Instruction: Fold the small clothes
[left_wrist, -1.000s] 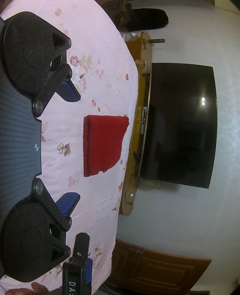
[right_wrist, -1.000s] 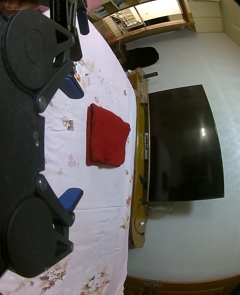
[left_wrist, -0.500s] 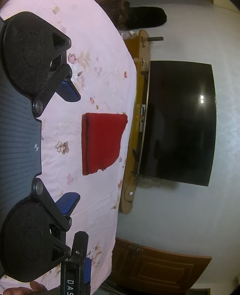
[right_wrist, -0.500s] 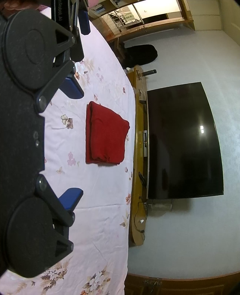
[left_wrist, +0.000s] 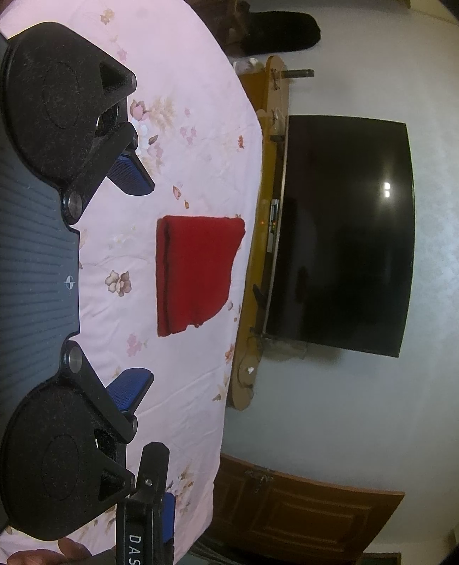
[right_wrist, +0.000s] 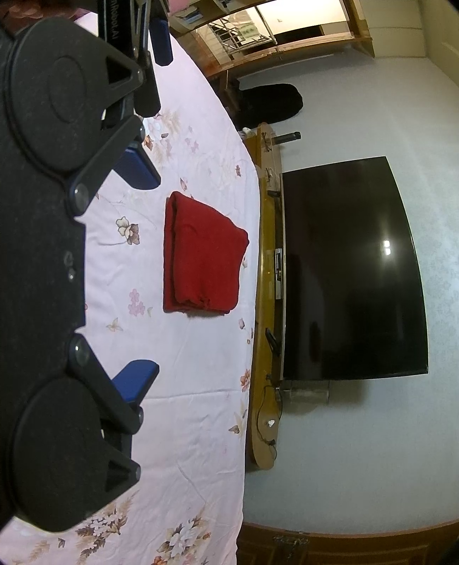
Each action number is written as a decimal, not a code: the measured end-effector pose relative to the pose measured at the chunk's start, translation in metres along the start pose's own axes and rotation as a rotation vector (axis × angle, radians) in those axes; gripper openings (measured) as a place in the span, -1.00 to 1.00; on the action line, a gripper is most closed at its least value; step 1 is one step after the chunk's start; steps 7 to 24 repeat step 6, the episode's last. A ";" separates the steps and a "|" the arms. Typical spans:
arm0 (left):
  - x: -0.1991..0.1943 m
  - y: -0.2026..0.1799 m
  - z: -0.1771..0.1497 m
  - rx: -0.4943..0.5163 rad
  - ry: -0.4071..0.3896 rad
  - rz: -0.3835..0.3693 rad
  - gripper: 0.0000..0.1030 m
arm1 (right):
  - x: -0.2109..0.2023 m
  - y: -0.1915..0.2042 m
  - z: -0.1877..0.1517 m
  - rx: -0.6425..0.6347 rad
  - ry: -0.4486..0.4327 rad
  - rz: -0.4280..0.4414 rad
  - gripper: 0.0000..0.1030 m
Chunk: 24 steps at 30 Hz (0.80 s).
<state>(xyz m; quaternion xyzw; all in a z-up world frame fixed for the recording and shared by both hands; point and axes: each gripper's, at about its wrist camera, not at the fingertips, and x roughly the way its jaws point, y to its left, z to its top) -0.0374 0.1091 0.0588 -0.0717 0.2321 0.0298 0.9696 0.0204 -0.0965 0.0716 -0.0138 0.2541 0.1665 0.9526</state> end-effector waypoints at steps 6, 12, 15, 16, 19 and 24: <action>0.000 0.000 0.000 0.016 -0.003 0.011 0.99 | 0.002 0.003 0.001 -0.011 -0.003 0.008 0.99; 0.000 0.000 0.000 0.016 -0.003 0.011 0.99 | 0.002 0.003 0.001 -0.011 -0.003 0.008 0.99; 0.000 0.000 0.000 0.016 -0.003 0.011 0.99 | 0.002 0.003 0.001 -0.011 -0.003 0.008 0.99; 0.000 0.000 0.000 0.016 -0.003 0.011 0.99 | 0.002 0.003 0.001 -0.011 -0.003 0.008 0.99; 0.000 0.000 0.000 0.016 -0.003 0.011 0.99 | 0.002 0.003 0.001 -0.011 -0.003 0.008 0.99; 0.000 0.000 0.000 0.016 -0.003 0.011 0.99 | 0.002 0.003 0.001 -0.011 -0.003 0.008 0.99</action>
